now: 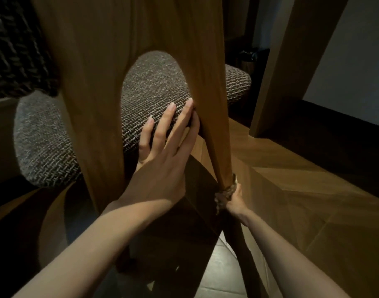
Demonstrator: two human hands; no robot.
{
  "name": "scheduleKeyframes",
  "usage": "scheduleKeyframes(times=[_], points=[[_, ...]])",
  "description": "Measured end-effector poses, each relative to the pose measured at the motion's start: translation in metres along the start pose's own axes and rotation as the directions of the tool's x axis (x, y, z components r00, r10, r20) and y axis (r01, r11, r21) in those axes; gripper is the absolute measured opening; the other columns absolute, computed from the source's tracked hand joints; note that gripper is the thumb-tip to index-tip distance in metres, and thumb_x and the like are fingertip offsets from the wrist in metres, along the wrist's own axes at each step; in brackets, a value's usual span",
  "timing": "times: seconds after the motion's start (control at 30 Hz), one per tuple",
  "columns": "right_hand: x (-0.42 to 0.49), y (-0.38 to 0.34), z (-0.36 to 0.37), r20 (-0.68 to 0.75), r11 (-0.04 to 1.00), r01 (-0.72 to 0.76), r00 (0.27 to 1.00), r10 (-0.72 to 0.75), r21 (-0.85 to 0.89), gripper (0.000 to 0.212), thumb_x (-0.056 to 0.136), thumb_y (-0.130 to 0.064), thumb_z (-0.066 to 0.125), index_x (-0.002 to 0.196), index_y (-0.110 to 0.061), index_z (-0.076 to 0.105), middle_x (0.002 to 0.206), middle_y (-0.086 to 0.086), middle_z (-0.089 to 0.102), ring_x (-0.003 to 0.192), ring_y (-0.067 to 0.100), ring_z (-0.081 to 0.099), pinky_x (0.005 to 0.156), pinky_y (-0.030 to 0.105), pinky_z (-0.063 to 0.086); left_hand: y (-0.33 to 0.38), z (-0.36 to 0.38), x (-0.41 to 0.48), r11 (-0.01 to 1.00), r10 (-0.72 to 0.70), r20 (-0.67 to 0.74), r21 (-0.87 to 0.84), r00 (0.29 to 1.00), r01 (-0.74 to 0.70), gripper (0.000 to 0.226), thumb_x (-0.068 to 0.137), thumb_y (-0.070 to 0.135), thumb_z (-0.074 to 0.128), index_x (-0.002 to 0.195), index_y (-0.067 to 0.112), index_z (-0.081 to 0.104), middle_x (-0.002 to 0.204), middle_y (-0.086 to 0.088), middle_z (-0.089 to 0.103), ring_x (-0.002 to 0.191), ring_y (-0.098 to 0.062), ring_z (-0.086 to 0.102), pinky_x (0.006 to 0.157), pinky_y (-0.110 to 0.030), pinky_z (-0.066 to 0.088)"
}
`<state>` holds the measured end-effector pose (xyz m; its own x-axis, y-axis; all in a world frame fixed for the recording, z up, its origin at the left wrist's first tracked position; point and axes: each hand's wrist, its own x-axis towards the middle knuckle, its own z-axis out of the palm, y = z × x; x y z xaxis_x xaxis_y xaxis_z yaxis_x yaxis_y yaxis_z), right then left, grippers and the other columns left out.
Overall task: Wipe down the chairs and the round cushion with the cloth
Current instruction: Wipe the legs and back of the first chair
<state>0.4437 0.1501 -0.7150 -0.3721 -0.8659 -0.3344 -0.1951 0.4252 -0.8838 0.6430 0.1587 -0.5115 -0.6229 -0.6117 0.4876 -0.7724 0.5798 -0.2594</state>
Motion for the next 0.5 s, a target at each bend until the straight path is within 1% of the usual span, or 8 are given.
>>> scheduleKeyframes(times=[0.07, 0.17, 0.23, 0.3, 0.33, 0.4, 0.47, 0.5], points=[[0.0, 0.007, 0.004, -0.015, 0.995, -0.062, 0.998, 0.063, 0.082, 0.082, 0.085, -0.011, 0.07, 0.146, -0.008, 0.015, 0.141, 0.018, 0.037, 0.125, 0.03, 0.044, 0.097, 0.032, 0.039, -0.001, 0.0, 0.0, 1.0, 0.005, -0.004, -0.006, 1.0, -0.005, 0.089, 0.075, 0.011, 0.05, 0.153, 0.013, 0.007, 0.161, -0.005, -0.006, 0.147, -0.026, -0.008, 0.117, -0.049, 0.007], [0.0, 0.007, 0.007, -0.022, 0.982, -0.113, 0.993, 0.117, 0.151, 0.08, 0.084, -0.007, 0.07, 0.144, -0.007, 0.018, 0.141, 0.02, 0.037, 0.125, 0.033, 0.045, 0.098, 0.033, 0.042, -0.002, 0.0, 0.001, 1.0, 0.007, -0.022, 0.014, 1.0, -0.007, 0.091, 0.073, 0.01, 0.054, 0.153, 0.013, 0.009, 0.161, -0.004, -0.005, 0.147, -0.024, -0.007, 0.118, -0.046, 0.006], [-0.002, -0.002, 0.008, -0.02, 0.979, -0.107, 0.993, 0.113, 0.175, 0.082, 0.084, -0.003, 0.069, 0.146, -0.012, 0.017, 0.143, 0.019, 0.032, 0.125, 0.036, 0.044, 0.101, 0.044, 0.044, -0.003, 0.001, 0.001, 1.0, 0.0, -0.033, 0.016, 0.999, 0.001, 0.089, 0.075, 0.01, 0.052, 0.153, 0.013, 0.009, 0.161, -0.004, -0.005, 0.148, -0.024, -0.007, 0.118, -0.046, 0.007], [-0.01, -0.018, 0.007, -0.045, 0.97, -0.084, 0.994, 0.096, 0.23, 0.082, 0.083, 0.004, 0.066, 0.146, -0.015, 0.018, 0.142, 0.017, 0.025, 0.123, 0.039, 0.044, 0.091, 0.051, 0.05, -0.003, 0.002, 0.001, 1.0, -0.002, -0.031, 0.015, 1.0, 0.003, 0.085, 0.076, 0.012, 0.047, 0.153, 0.013, 0.009, 0.161, -0.005, -0.005, 0.147, -0.026, -0.007, 0.118, -0.047, 0.007], [-0.015, -0.028, 0.007, -0.069, 0.97, -0.048, 0.995, 0.066, 0.237, 0.08, 0.083, 0.005, 0.065, 0.145, -0.014, 0.019, 0.14, 0.017, 0.023, 0.121, 0.04, 0.043, 0.089, 0.053, 0.05, -0.002, 0.003, 0.002, 1.0, -0.003, -0.024, 0.013, 1.0, 0.004, 0.084, 0.076, 0.014, 0.044, 0.153, 0.013, 0.01, 0.161, -0.006, -0.006, 0.147, -0.026, -0.006, 0.117, -0.048, 0.007], [-0.027, -0.047, 0.006, -0.113, 0.983, 0.05, 0.993, -0.03, 0.176, 0.074, 0.086, 0.001, 0.062, 0.145, -0.013, 0.02, 0.138, 0.017, 0.024, 0.121, 0.04, 0.042, 0.094, 0.055, 0.047, -0.001, 0.003, 0.003, 1.0, -0.018, -0.013, 0.022, 1.0, 0.018, 0.082, 0.075, 0.015, 0.039, 0.152, 0.012, 0.011, 0.161, -0.007, -0.004, 0.147, -0.028, -0.005, 0.117, -0.048, 0.006], [-0.042, -0.068, 0.001, -0.139, 0.986, 0.154, 0.98, -0.143, 0.067, 0.071, 0.087, -0.003, 0.059, 0.146, -0.014, 0.019, 0.141, 0.013, 0.028, 0.124, 0.035, 0.041, 0.101, 0.05, 0.043, 0.0, 0.002, 0.002, 0.999, -0.04, -0.004, 0.037, 0.999, 0.04, 0.08, 0.075, 0.015, 0.039, 0.152, 0.013, 0.014, 0.161, -0.007, -0.002, 0.147, -0.028, -0.003, 0.116, -0.047, 0.005], [-0.048, -0.079, -0.004, -0.156, 0.975, 0.222, 0.963, -0.218, 0.008, 0.071, 0.086, -0.005, 0.059, 0.145, -0.016, 0.021, 0.14, 0.01, 0.033, 0.124, 0.031, 0.043, 0.101, 0.046, 0.043, 0.0, 0.001, 0.002, 0.998, -0.048, 0.002, 0.03, 0.999, 0.048, 0.08, 0.075, 0.014, 0.038, 0.152, 0.013, 0.015, 0.161, -0.007, -0.001, 0.147, -0.027, -0.002, 0.116, -0.046, 0.004]])
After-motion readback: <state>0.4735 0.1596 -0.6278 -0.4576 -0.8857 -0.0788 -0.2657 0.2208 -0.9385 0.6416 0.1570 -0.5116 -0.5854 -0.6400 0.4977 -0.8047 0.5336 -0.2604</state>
